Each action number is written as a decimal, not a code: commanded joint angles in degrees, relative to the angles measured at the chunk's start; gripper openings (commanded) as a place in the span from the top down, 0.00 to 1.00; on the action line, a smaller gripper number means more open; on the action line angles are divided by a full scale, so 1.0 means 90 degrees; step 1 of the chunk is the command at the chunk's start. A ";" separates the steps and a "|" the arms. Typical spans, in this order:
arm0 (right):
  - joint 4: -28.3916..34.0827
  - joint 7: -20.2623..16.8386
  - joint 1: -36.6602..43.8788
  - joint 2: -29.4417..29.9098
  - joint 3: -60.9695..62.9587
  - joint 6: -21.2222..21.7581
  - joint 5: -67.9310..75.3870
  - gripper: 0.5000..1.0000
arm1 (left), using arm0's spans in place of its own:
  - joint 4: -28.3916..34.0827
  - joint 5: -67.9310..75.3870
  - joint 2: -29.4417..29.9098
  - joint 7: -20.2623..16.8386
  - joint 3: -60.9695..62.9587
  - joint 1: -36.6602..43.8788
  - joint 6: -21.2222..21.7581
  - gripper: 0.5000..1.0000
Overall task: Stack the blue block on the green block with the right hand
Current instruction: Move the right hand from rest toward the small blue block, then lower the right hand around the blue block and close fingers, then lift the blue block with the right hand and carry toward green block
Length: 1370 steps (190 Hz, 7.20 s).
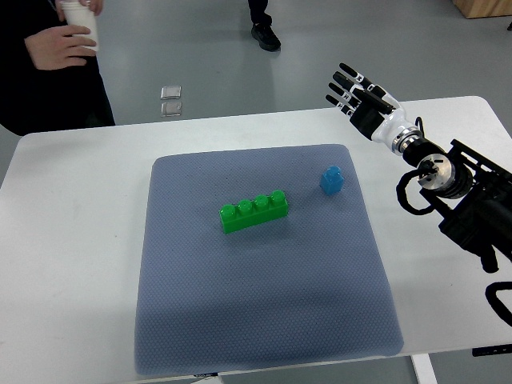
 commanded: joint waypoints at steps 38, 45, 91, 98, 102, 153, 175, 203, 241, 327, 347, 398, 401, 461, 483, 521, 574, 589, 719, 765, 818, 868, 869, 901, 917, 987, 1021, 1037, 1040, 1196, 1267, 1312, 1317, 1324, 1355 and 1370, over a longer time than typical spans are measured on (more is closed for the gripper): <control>0.0006 0.0000 0.0020 -0.0009 -0.0001 0.0009 -0.0010 0.14 | 0.0000 0.0000 0.0000 0.0000 -0.0009 0.0000 0.0000 0.00; 0.0006 -0.0010 0.0029 -0.0019 -0.0011 0.0019 -0.0029 0.14 | 0.0000 0.0000 0.0000 0.0000 -0.0009 0.0000 0.0000 0.00; 0.0006 -0.0039 0.0078 -0.0029 -0.0011 0.0409 -0.1172 0.14 | -0.0009 0.0000 0.0000 0.0000 -0.0009 0.0000 0.0000 0.00; 0.0035 -0.0078 0.0107 -0.0077 -0.0011 0.0634 -0.1758 0.14 | -0.0019 0.0000 0.0000 0.0000 -0.0009 0.0000 0.0000 0.00; 0.0055 -0.0088 0.0127 -0.0126 -0.0020 0.0702 -0.1982 0.14 | -0.0029 0.0000 0.0000 0.0000 -0.0009 0.0000 0.0000 0.00; 0.0972 -0.0098 0.0820 -0.1063 -0.0889 0.1444 -0.5389 0.14 | -0.0058 0.0000 0.0000 0.0000 -0.0009 0.0000 0.0000 0.00; 0.1500 -0.0098 0.1270 -0.1552 -0.1612 0.1874 -0.6367 0.14 | -0.0068 0.0000 0.0000 0.0000 -0.0009 -0.0010 0.0000 0.00; 0.2252 -0.0088 0.1943 -0.2021 -0.2755 0.1945 -0.7344 0.14 | -0.0078 0.0000 0.0000 0.0000 -0.0009 -0.0010 -0.0010 0.00; 0.2301 -0.0293 0.2227 -0.1913 -0.3214 0.1494 -0.7568 0.14 | -0.0068 0.0000 0.0000 0.0000 -0.0009 -0.0020 -0.0010 0.00; 0.1852 -0.0654 0.1748 -0.1474 -0.3595 0.0478 -0.7891 0.17 | -0.0068 0.0000 0.0000 0.0000 0.0001 -0.0010 -0.0010 0.00; 0.1666 -0.0645 0.1641 -0.1445 -0.3595 0.0380 -0.8008 0.23 | -0.0068 0.0000 0.0000 0.0000 0.0001 -0.0020 -0.0010 0.00; 0.1666 -0.0635 0.1514 -0.1406 -0.3585 0.0283 -0.8037 0.37 | -0.0049 0.0000 0.0000 0.0000 0.0001 -0.0020 -0.0010 0.00; 0.1666 -0.0635 0.1504 -0.1406 -0.3585 0.0273 -0.8037 0.37 | -0.0048 0.0000 0.0000 0.0000 0.0001 -0.0020 -0.0010 0.00; 0.1656 -0.0615 0.1455 -0.1406 -0.3585 0.0234 -0.8047 0.37 | -0.0039 0.0000 0.0000 0.0000 0.0001 -0.0020 -0.0010 0.00; 0.1656 -0.0606 0.1445 -0.1396 -0.3585 0.0234 -0.8057 0.38 | -0.0029 0.0000 0.0000 0.0000 0.0001 -0.0020 -0.0010 0.00; 0.1656 -0.0596 0.1445 -0.1386 -0.3585 0.0224 -0.8057 0.39 | -0.0019 0.0000 0.0000 0.0000 0.0001 -0.0020 -0.0010 0.00; 0.1520 -0.0596 0.1436 -0.1171 -0.3643 0.0107 -0.8154 0.45 | -0.0009 0.0000 0.0000 0.0000 0.0001 -0.0020 -0.0010 0.00; 0.1520 -0.0586 0.1426 -0.1171 -0.3643 0.0097 -0.8174 0.46 | -0.0009 0.0000 0.0000 0.0000 0.0001 -0.0020 0.0000 0.00; 0.1529 -0.0557 0.1357 -0.1181 -0.3643 0.0126 -0.8183 0.53 | 0.0000 0.0000 0.0000 0.0000 0.0001 -0.0020 0.0000 0.00; 0.1529 -0.0537 0.1338 -0.1181 -0.3653 0.0116 -0.8271 0.68 | 0.0000 0.0000 0.0000 0.0000 -0.0009 -0.0010 0.0000 0.00; 0.1529 -0.0459 0.1377 -0.1191 -0.3653 0.0116 -0.8340 0.77 | 0.0010 0.0000 0.0000 0.0000 -0.0009 -0.0019 0.0000 0.00; 0.1617 -0.0449 0.1514 -0.1230 -0.3634 0.0126 -0.8301 0.78 | 0.0000 0.0000 0.0000 0.0000 0.0001 -0.0010 0.0000 0.00; 0.1617 -0.0449 0.1533 -0.1230 -0.3634 0.0126 -0.8301 0.78 | 0.0000 0.0000 0.0000 0.0000 0.0001 -0.0010 0.0000 0.00; 0.1763 -0.0459 0.1816 -0.1288 -0.3643 0.0185 -0.8242 0.78 | 0.0000 0.0000 0.0000 0.0000 0.0001 -0.0010 0.0000 0.00; 0.1793 -0.0459 0.1943 -0.1279 -0.3653 0.0195 -0.8223 0.78 | 0.0000 0.0000 0.0000 0.0000 0.0001 -0.0010 0.0000 0.00; 0.2613 -0.0479 0.2178 -0.1435 -0.3692 0.0468 -0.8223 0.79 | 0.0000 0.0000 0.0000 0.0000 0.0001 -0.0010 0.0000 0.00; 0.2779 -0.0498 0.2373 -0.1347 -0.3741 0.0497 -0.8213 0.79 | 0.0000 0.0000 0.0000 0.0000 0.0001 -0.0019 0.0000 0.00; 0.2799 -0.0518 0.2461 -0.1269 -0.3741 0.0507 -0.8183 0.79 | 0.0000 0.0000 0.0000 0.0000 -0.0009 -0.0010 0.0000 0.00; 0.2799 -0.0518 0.2461 -0.1269 -0.3741 0.0507 -0.8183 0.79 | 0.0000 0.0000 0.0000 0.0000 -0.0009 -0.0010 0.0000 0.00; 0.3141 -0.1680 0.2852 -0.0781 -0.4054 0.0419 -0.6924 0.78 | 0.0010 0.0000 0.0000 0.0000 -0.0028 -0.0010 0.0000 0.00; 0.3365 -0.1416 0.2803 -0.0829 -0.4620 -0.0225 -0.7655 0.79 | 0.0010 0.0000 0.0000 0.0000 -0.0028 -0.0010 0.0000 0.00; 0.3385 -0.1436 0.2920 -0.0927 -0.4757 -0.0186 -0.8301 0.79 | 0.0020 0.0000 0.0000 0.0000 -0.0028 -0.0010 0.0000 0.00; 0.3395 -0.1455 0.3037 -0.0927 -0.4757 -0.0167 -0.8291 0.79 | 0.0020 0.0000 0.0000 0.0000 -0.0028 -0.0019 0.0000 0.00; 0.3424 -0.1465 0.3164 -0.0927 -0.4786 -0.0147 -0.8291 0.79 | 0.0020 0.0000 0.0000 0.0000 -0.0028 -0.0019 0.0000 0.00; 0.3512 -0.1543 0.3730 -0.0937 -0.5274 -0.0030 -0.8223 0.79 | 0.0020 0.0000 0.0000 0.0000 -0.0018 -0.0010 0.0000 0.00; 0.3512 -0.1572 0.3809 -0.0937 -0.5372 -0.0001 -0.8223 0.79 | 0.0010 0.0000 0.0000 0.0000 -0.0018 -0.0020 0.0000 0.00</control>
